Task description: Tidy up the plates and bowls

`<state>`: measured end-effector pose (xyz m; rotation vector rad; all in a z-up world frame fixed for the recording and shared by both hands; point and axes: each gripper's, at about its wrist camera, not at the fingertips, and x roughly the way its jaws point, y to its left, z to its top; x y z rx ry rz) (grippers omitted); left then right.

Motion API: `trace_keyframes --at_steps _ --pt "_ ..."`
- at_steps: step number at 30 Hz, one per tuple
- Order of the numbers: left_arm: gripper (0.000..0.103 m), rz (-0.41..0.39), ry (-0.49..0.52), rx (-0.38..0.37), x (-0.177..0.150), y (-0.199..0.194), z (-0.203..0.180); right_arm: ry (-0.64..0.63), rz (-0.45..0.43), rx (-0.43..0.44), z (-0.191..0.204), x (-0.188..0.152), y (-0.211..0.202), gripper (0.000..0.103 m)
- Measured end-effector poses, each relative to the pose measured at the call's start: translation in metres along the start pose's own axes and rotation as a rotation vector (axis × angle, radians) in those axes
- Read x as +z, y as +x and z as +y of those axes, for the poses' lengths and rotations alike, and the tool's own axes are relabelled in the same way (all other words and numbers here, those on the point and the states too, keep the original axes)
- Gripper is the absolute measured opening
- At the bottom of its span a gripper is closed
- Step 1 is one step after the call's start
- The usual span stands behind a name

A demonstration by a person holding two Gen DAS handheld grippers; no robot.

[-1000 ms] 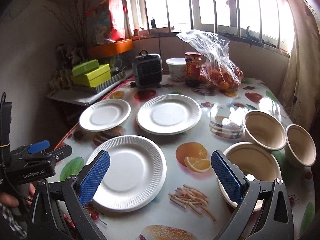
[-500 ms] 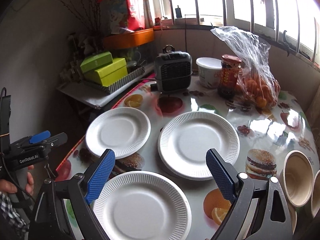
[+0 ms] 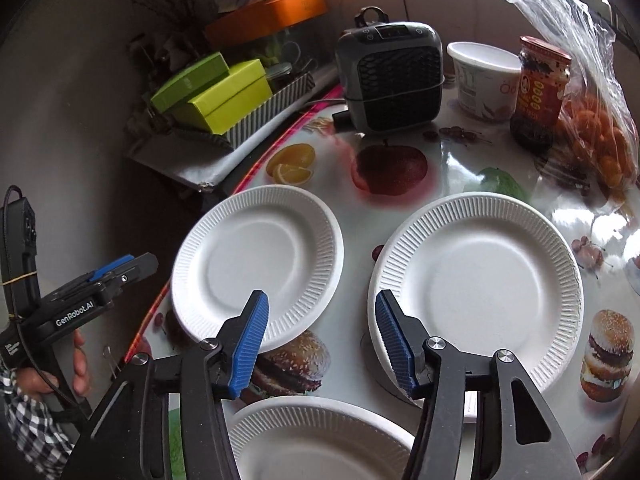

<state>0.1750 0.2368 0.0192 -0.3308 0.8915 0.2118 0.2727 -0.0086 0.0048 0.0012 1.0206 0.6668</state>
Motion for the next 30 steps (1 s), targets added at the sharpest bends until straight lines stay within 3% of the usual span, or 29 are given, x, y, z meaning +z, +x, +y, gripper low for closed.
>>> trace_keyframes --at_steps 6,10,14,21,24,27,30 --pt "0.059 0.03 -0.004 0.007 0.004 0.017 0.006 0.039 0.074 0.034 -0.001 0.006 0.014 0.051" --pt "0.059 0.029 0.015 0.003 0.004 0.016 0.005 0.031 0.076 0.044 0.006 0.01 0.007 0.051" --pt "0.059 0.051 0.004 -0.05 0.006 0.017 0.007 0.094 0.119 0.072 0.004 0.014 0.012 0.051" --pt "0.058 0.054 0.001 -0.076 0.005 0.018 0.007 0.122 0.138 0.056 0.003 0.011 0.035 0.051" --pt "0.043 0.072 -0.017 -0.101 0.006 0.023 0.009 0.17 0.148 0.071 -0.004 0.01 0.042 0.051" --pt "0.042 0.077 -0.027 -0.104 0.007 0.027 0.009 0.206 0.147 0.089 -0.009 0.009 0.046 0.048" --pt "0.033 0.098 -0.046 -0.123 0.008 0.033 0.009 0.215 0.16 0.097 -0.011 0.008 0.051 0.041"
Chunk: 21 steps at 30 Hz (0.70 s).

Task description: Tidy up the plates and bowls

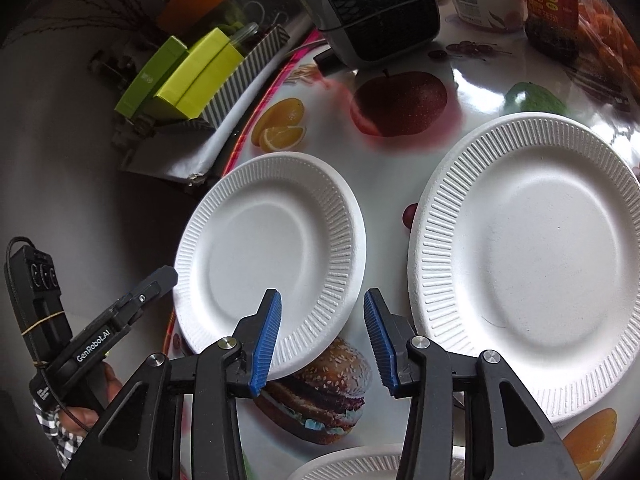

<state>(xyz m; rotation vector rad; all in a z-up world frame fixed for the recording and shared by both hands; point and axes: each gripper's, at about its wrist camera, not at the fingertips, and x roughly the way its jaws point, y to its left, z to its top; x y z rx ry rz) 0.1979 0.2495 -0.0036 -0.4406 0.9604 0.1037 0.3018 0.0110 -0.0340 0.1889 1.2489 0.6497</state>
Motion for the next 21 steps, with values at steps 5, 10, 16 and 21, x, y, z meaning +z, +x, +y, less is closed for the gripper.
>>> trace_keyframes --at_steps 5,10,16,21 --pt "0.031 0.005 -0.01 -0.003 0.001 0.005 -0.001 0.012 0.004 0.0 -0.003 0.0 0.004 0.038" --pt "0.02 0.022 -0.022 -0.012 0.002 0.01 -0.001 0.024 0.006 -0.003 -0.007 0.001 0.006 0.03" --pt "0.017 0.018 -0.028 -0.007 0.001 0.009 0.001 0.034 0.005 -0.011 -0.01 0.0 0.006 0.019" --pt "0.017 0.012 -0.022 -0.004 0.001 0.007 0.001 0.03 0.002 -0.012 -0.009 -0.001 0.005 0.019"
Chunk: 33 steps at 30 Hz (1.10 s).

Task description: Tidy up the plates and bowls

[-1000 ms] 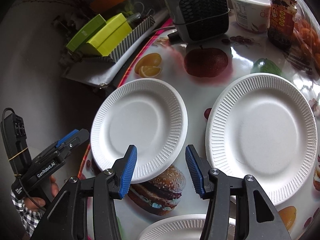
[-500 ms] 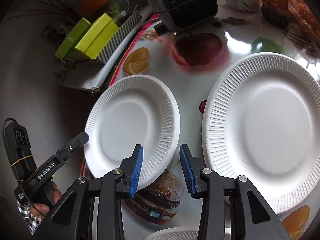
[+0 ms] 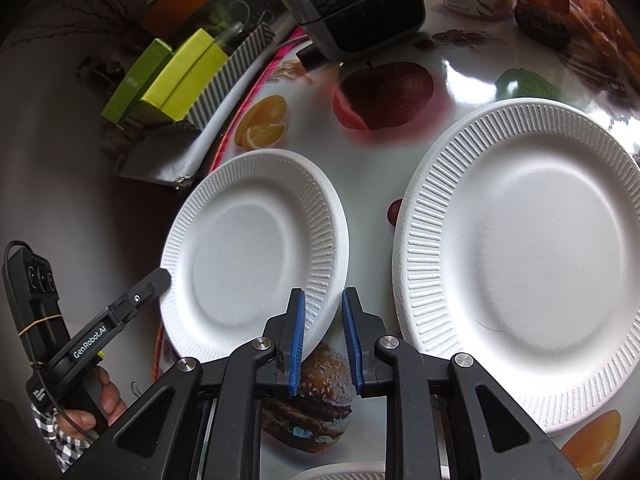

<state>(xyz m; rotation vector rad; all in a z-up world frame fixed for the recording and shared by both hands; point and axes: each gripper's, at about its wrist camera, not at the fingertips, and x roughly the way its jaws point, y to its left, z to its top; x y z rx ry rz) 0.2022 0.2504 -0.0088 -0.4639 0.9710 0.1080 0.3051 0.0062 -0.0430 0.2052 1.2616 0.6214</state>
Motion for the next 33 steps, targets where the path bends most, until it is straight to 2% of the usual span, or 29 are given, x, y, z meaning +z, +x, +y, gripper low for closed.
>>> trace_keyframes --at_steps 17,33 --pt "0.017 -0.048 0.04 0.004 -0.009 -0.033 -0.01 -0.063 -0.051 0.003 0.017 -0.02 -0.032 0.019" --pt "0.017 -0.057 0.123 -0.052 -0.046 -0.058 -0.044 -0.054 -0.12 -0.018 0.001 -0.071 -0.092 0.019"
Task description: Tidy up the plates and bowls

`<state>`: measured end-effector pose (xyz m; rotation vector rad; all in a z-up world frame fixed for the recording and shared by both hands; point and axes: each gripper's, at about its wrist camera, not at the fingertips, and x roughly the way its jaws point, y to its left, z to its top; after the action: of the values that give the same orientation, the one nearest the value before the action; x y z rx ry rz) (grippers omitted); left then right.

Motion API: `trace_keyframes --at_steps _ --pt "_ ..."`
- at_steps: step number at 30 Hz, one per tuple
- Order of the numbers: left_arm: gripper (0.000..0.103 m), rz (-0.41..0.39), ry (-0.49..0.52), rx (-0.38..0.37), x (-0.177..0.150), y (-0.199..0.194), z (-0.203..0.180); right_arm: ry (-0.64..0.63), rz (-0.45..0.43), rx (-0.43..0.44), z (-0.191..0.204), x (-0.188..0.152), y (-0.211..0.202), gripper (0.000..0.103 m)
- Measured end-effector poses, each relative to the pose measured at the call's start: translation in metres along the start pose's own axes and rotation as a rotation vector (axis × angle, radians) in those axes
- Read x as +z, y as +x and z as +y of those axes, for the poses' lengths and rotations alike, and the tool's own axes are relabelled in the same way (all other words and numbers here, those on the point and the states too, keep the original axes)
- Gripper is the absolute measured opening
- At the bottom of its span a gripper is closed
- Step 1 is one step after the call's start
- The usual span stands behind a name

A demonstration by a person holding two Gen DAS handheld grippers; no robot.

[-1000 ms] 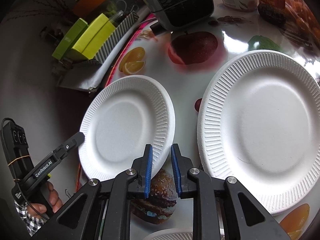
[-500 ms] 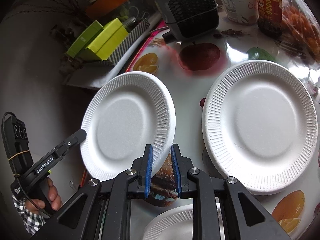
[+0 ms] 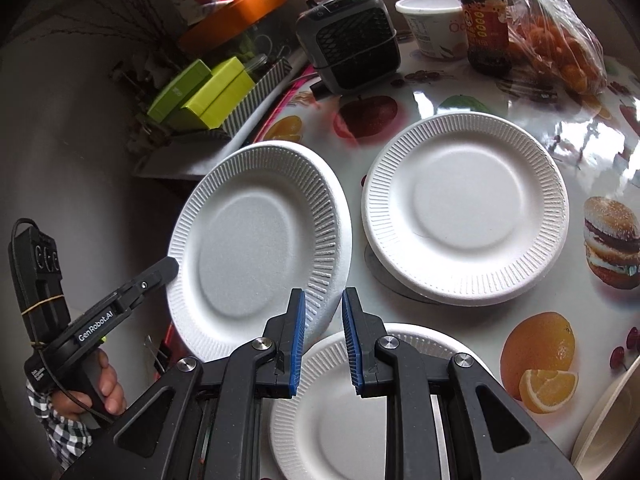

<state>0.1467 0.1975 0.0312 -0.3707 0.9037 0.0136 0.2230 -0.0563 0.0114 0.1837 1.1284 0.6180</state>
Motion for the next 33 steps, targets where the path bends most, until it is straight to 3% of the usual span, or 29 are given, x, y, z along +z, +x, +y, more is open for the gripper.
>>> trace_keyframes --at_steps 17,33 --pt "0.017 0.037 0.08 -0.067 -0.042 -0.009 -0.05 0.047 -0.046 -0.033 -0.034 -0.06 -0.058 0.019" --pt "0.017 0.125 0.129 -0.086 -0.084 0.007 -0.076 0.114 -0.02 -0.053 -0.066 -0.108 -0.069 0.02"
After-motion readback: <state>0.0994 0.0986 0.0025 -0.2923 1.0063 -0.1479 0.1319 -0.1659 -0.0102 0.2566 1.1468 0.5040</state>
